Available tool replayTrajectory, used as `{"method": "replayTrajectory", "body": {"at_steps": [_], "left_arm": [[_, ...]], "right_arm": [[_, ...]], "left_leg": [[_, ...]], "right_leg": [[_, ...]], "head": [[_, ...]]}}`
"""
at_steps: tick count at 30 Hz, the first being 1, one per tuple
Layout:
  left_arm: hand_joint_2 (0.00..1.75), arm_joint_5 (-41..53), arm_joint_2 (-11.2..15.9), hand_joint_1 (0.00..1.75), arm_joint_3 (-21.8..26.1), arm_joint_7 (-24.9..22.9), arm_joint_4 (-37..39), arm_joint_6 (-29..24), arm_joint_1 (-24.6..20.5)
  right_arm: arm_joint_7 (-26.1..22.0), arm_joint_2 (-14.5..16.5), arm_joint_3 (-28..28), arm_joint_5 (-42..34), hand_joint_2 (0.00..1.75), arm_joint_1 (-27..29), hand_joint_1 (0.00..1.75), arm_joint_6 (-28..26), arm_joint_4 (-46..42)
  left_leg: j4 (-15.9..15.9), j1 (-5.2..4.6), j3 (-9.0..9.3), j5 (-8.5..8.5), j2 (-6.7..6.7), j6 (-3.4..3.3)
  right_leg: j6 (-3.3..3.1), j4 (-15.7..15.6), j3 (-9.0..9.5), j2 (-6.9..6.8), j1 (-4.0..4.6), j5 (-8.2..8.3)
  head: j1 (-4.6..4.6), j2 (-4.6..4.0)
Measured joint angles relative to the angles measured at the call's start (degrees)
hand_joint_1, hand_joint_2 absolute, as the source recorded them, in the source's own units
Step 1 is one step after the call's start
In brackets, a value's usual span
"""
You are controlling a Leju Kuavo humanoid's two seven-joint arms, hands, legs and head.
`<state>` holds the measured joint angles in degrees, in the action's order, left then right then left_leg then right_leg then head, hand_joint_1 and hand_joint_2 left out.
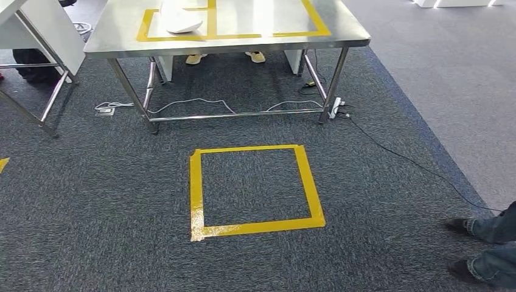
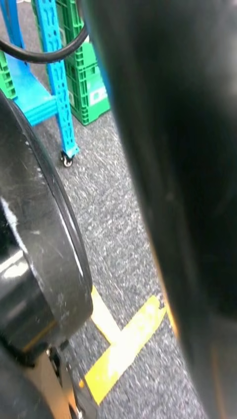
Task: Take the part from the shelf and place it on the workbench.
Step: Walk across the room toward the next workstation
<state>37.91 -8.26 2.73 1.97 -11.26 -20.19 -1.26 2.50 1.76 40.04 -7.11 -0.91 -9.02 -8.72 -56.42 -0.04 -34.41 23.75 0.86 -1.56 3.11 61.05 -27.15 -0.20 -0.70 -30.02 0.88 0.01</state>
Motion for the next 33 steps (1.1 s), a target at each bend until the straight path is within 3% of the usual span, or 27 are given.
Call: {"method": "replayTrajectory", "body": {"at_steps": [1,2,4,5,7,9,10,11,12,14,16,17,20,33], "left_arm": [[0.0,0.0,0.0,0.0,0.0,0.0,0.0,-0.1,0.0],[0.0,0.0,0.0,0.0,0.0,0.0,0.0,-0.1,0.0],[0.0,0.1,0.0,0.0,0.0,-0.1,0.0,-0.2,0.0],[0.0,0.1,0.0,0.0,0.0,-0.2,0.0,-0.1,0.0],[0.0,0.1,0.1,0.0,0.0,-0.3,0.0,0.0,0.2],[0.0,0.1,0.1,0.0,0.0,-0.4,0.0,0.1,0.3],[0.0,0.1,0.1,0.0,0.0,-0.5,0.0,0.2,0.3],[0.0,0.1,0.1,0.0,0.0,-0.7,0.0,0.3,0.3],[0.0,0.1,0.1,0.0,0.0,-0.8,0.0,0.3,0.4],[0.0,0.3,0.2,0.0,0.0,-1.0,0.0,0.5,0.3],[0.0,0.5,0.3,0.0,0.0,-1.0,0.1,0.7,0.3],[0.0,0.5,0.4,0.0,0.0,-1.0,0.1,0.8,0.3],[0.0,0.3,0.5,0.0,0.0,-1.2,0.1,0.9,0.4],[0.0,0.0,0.4,0.0,0.0,-1.3,0.1,2.5,0.3]], "right_arm": [[0.2,0.0,0.0,0.0,0.0,-0.2,0.0,-0.4,0.0],[0.4,0.1,0.0,-0.1,0.0,-0.3,0.0,-0.8,0.0],[0.7,0.3,0.0,-0.1,0.0,-0.3,0.0,-1.1,0.0],[0.8,0.4,0.0,-0.1,0.0,-0.2,0.0,-1.2,0.0],[1.1,0.6,0.0,-0.2,0.0,0.0,0.0,-1.3,0.0],[1.2,0.6,0.0,-0.2,0.0,0.1,0.0,-1.4,0.0],[1.2,0.7,0.0,-0.3,0.0,0.1,0.0,-1.4,0.0],[1.2,0.8,0.0,-0.3,0.0,0.1,0.0,-1.4,0.0],[1.2,0.8,0.0,-0.4,0.0,0.1,0.0,-1.4,0.0],[1.2,1.0,0.0,-0.6,0.0,0.1,0.0,-1.3,0.0],[1.2,1.2,0.0,-0.7,0.0,0.0,0.0,-1.4,0.0],[1.2,1.3,0.0,-0.8,0.0,0.0,0.0,-1.4,0.0],[1.2,1.4,0.0,-0.9,0.0,-0.1,0.0,-1.4,0.0],[1.2,1.4,0.0,-1.1,0.0,0.0,0.0,-1.3,0.0]], "left_leg": [[-0.3,-0.09,-0.33,-0.41,0.0,0.34],[-0.6,-0.14,-0.65,-0.8,0.02,0.73],[-0.8,0.02,-1.1,-1.3,0.0,1.56],[-1.5,0.13,-1.39,-0.55,-0.08,1.96],[-6.2,0.31,-2.93,3.53,-0.25,2.59],[-13.8,0.36,-5.1,8.22,-0.3,2.95],[-16.4,0.36,-5.48,9.26,-0.31,2.97],[-16.8,0.33,-4.8,9.05,-0.32,2.86],[-14.9,0.27,-3.07,7.91,-0.34,2.61],[-7.1,0.0,2.12,5.26,-0.42,1.54],[-1.4,-0.4,5.26,4.44,-0.48,0.54],[-0.4,-0.57,5.62,4.61,-0.48,0.24],[0.4,-0.71,5.26,4.16,-0.45,0.45],[0.0,-0.88,4.72,4.08,-0.42,-0.23]], "right_leg": [[-0.31,-4.0,2.58,0.02,0.03,-1.4],[-0.7,-6.5,4.0,0.04,0.11,-2.56],[-1.76,-7.5,3.76,-0.05,0.16,-2.96],[-2.28,-7.4,3.45,-0.16,0.14,-2.6],[-3.08,-7.5,2.78,-0.48,0.16,-1.78],[-3.44,-7.3,1.8,-0.63,0.43,-1.08],[-3.51,-7.1,1.29,-0.65,0.59,-0.78],[-3.52,-6.9,0.83,-0.65,0.74,-0.57],[-3.5,-6.6,0.48,-0.64,0.89,-0.45],[-3.39,-6.2,0.03,-0.66,1.12,-0.34],[-2.98,-5.9,-0.22,-0.69,1.12,-0.07],[-2.68,-5.9,-0.39,-0.73,1.07,0.1],[-2.73,-5.9,-0.6,-0.76,1.04,0.39],[-2.0,-6.0,-1.57,-0.67,0.85,0.88]], "head": [[0.02,-0.01],[-0.01,0.0],[-0.13,0.0],[-0.22,0.01],[-0.49,-0.02],[-0.77,-0.01],[-0.81,-0.02],[-0.85,-0.01],[-0.89,-0.01],[-0.86,-0.01],[-0.85,-0.01],[-0.89,-0.01],[-0.92,-0.01],[-0.9,-0.01]]}}
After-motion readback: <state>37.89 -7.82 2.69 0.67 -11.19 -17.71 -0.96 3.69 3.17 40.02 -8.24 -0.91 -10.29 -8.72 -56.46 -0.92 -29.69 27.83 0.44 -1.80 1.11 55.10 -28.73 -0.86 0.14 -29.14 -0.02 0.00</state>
